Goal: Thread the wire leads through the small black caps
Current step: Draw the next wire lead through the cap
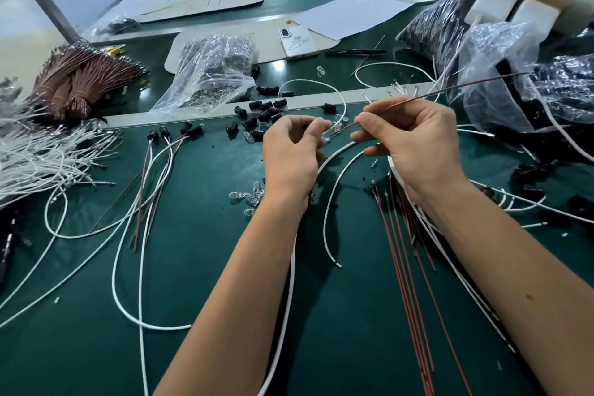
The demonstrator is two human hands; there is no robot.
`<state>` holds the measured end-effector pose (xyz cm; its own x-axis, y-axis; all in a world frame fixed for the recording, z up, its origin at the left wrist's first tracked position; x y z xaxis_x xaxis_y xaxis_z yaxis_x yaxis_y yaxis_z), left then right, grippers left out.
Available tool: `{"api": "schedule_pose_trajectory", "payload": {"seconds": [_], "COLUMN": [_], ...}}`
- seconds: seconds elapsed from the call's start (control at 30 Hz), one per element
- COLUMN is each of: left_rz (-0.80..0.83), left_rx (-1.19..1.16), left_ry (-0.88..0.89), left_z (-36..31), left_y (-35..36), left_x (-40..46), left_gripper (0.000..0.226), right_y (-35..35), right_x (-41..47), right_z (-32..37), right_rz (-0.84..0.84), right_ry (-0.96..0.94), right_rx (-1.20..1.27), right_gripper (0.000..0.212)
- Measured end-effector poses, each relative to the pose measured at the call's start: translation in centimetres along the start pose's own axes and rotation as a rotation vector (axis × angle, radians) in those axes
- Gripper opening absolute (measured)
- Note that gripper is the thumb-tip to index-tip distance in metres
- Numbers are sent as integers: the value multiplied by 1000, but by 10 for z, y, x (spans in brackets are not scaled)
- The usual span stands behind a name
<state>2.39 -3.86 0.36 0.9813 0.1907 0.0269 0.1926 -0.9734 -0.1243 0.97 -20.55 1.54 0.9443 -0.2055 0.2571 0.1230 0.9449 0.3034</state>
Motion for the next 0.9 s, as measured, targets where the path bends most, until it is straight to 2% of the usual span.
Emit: {"api": "schedule_pose_trajectory", "payload": {"seconds": [0.1, 0.23, 0.33, 0.43, 0.9], "left_rz": [-66, 47, 103, 102, 161], "left_rx": [30, -153, -173, -176, -309], "left_ry": [35, -110, -188, -189, -202], "left_z": [1, 4, 6, 6, 3], "left_y": [-7, -6, -2, -1, 0], "left_x": [1, 0, -3, -3, -4], "left_gripper": [5, 13, 22, 26, 16], "right_y": [-1, -3, -4, -3, -7], "right_x": [0, 1, 1, 1, 3], "right_z": [-1, -1, 0, 0, 1], "right_rz": [-8, -53, -78, -86, -121], "right_ry": [-11, -25, -31, -35, -5], "right_rx": [-16, -18, -22, -30, -33], "right_gripper": [8, 8, 8, 7, 6]}}
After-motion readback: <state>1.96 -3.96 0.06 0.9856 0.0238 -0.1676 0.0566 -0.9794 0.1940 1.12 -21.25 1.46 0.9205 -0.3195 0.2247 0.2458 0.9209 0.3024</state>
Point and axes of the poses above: each hand's wrist, its own x-axis towards the middle knuckle, its own y-axis out of the palm, z = x × y, the point moved 4 cm from there along x, towards the middle knuckle, and after that the axes turned 9 degrees about x, right-handed, at the moved point
